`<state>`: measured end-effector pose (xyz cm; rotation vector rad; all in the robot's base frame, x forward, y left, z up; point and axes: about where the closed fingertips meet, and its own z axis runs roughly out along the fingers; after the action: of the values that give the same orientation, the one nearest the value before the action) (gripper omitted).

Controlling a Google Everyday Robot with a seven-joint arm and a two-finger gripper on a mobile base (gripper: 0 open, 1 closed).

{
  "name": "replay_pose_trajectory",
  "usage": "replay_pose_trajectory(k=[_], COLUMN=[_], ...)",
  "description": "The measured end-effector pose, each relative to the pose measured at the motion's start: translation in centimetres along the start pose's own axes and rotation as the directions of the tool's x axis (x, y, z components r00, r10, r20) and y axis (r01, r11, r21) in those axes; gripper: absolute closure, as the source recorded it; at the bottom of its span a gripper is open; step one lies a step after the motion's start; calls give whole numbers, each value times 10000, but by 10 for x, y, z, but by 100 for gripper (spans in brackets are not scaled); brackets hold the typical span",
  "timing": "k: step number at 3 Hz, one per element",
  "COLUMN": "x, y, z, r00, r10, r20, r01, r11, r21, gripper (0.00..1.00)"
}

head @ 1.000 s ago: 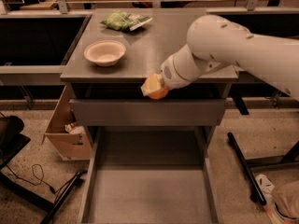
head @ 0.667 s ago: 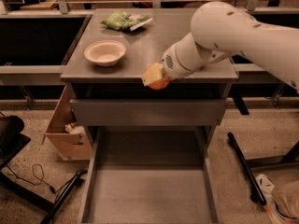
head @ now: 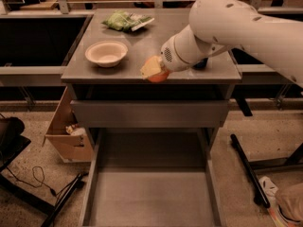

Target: Pick orange from middle drawer and place on counter

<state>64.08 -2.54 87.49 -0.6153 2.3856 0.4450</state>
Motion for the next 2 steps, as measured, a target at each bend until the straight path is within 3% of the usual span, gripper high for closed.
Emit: replay_pose_trajectory(k=[1, 2], x=[-45, -119], y=[-4, -29], z=[-11, -14], r00=[9989, 9961], r10=[-185, 51], r20=[423, 880], r01=[163, -166], r11=[9985, 9913], r21=[522, 1305], gripper=[100, 100])
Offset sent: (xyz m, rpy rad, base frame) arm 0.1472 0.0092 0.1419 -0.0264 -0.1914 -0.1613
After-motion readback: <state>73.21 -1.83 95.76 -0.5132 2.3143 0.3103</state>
